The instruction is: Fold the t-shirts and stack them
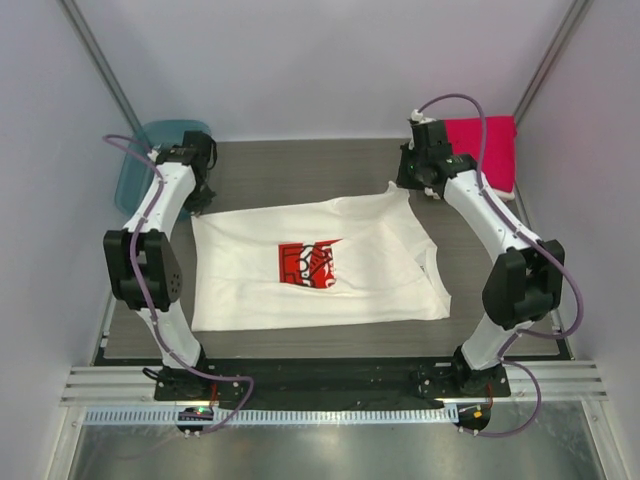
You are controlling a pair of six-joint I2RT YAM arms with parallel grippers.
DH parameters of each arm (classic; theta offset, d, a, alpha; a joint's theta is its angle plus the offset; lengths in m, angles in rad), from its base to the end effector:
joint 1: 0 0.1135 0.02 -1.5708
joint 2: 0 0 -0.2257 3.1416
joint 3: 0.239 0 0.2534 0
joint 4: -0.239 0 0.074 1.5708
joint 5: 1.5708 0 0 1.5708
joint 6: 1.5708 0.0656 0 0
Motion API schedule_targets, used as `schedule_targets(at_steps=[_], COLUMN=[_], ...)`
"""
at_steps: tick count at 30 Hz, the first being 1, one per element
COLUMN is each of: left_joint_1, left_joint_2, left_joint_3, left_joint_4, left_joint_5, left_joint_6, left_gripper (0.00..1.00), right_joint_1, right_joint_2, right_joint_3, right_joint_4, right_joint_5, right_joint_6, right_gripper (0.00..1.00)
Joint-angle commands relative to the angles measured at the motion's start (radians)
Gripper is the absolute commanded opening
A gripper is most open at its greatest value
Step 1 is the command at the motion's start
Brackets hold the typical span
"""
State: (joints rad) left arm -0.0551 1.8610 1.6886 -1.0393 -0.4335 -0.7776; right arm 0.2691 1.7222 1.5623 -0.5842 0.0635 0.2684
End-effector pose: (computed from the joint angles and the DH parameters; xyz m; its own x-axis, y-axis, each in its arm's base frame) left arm 0.3853 0.0063 0.2216 -0.5978 -0.6047 -0.5263 -0.7252 0.6877 0.0337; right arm 0.3956 0.1048 0.2622 -0.6880 0.0848 -0.7208 -0.0393 0.9873 0.1537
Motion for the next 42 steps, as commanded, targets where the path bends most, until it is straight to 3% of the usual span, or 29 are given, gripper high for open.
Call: schedule_targets(at_steps=[1, 11, 18, 31, 32, 34, 35, 38, 39, 42], left_joint_1=[0.011, 0.009, 0.009, 0.011, 0.009, 0.009, 0.015, 0.038, 0.047, 0.083], left_joint_2=[-0.062, -0.255, -0.382, -0.522, -0.529, -0.558, -0.569, -0.617, -0.635, -0.715], left_joint_3=[-0.078, -0.308, -0.510, -0.721, -0.728, -0.763, -0.780, -0.825, -0.831, -0.848], left_joint_4=[0.028, 0.142, 0.234, 0.299, 0.294, 0.289, 0.294, 0.291, 0.277, 0.291], left_joint_5=[-0.016, 0.013, 0.033, 0.032, 0.024, 0.015, 0.018, 0.019, 0.015, 0.018], left_joint_6=[0.006, 0.029, 0.021, -0.008, -0.017, -0.043, -0.049, -0.077, -0.083, -0.095], left_gripper=[0.00, 0.00, 0.00, 0.03, 0.05, 0.16, 0.33, 0.53, 0.54, 0.57], right_joint_1=[0.005, 0.015, 0.019, 0.019, 0.019, 0.019, 0.018, 0.019, 0.019, 0.019], right_joint_2=[-0.120, -0.403, -0.651, -0.946, -0.966, -1.030, -1.053, -1.165, -1.187, -1.231], right_joint_3=[-0.056, -0.352, -0.672, -0.907, -0.919, -0.950, -0.959, -0.989, -0.995, -0.995], right_joint_4=[-0.005, -0.005, 0.041, -0.032, -0.046, -0.072, -0.100, -0.135, -0.141, -0.140], right_joint_5=[-0.016, -0.002, 0.070, 0.102, 0.110, 0.133, 0.140, 0.170, 0.174, 0.187], right_joint_6=[0.015, 0.104, 0.285, 0.466, 0.485, 0.551, 0.572, 0.652, 0.666, 0.690], right_gripper=[0.01, 0.01, 0.01, 0.02, 0.04, 0.29, 0.44, 0.56, 0.63, 0.67])
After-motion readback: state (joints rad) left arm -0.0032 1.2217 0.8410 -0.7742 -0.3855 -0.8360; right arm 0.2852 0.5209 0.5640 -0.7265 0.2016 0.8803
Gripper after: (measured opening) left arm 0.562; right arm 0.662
